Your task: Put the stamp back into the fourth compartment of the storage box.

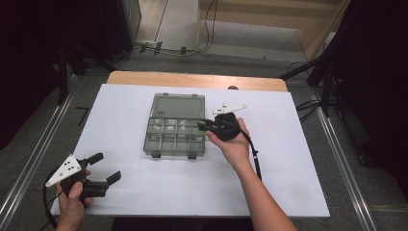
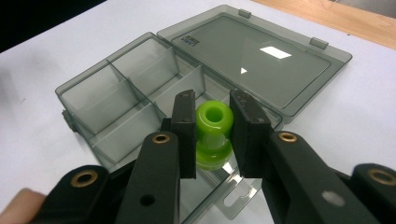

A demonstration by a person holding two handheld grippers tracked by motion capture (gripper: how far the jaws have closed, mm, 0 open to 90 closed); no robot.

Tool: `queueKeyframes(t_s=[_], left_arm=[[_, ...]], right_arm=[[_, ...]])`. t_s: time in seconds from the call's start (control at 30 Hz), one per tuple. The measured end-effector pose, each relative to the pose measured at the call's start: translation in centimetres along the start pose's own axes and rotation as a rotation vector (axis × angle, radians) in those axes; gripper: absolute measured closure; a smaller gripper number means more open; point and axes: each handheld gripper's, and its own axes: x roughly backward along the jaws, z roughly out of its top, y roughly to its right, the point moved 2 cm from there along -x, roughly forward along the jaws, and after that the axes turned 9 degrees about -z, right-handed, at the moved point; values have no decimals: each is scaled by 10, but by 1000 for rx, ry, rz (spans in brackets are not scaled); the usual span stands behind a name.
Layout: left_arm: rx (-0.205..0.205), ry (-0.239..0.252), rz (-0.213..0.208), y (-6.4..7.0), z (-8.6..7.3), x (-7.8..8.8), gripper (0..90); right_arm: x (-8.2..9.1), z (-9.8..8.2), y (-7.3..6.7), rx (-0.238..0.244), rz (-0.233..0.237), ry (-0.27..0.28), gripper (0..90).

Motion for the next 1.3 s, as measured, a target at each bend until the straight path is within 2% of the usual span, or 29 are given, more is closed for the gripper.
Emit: queueKeyframes(t_s=[0.3,0.77,1.3], left_arm=[[1,-3,3,0,0,0,0],[-3,-1,-5,0,0,0,0],[-4,-9,-9,0,0,-1,0]], right_arm=[[-16,0,2,-3,-9,-13,711],[-36,-5,6,-35,-35,-31,711],[-57,-12,3,-19,-48,-67,707]])
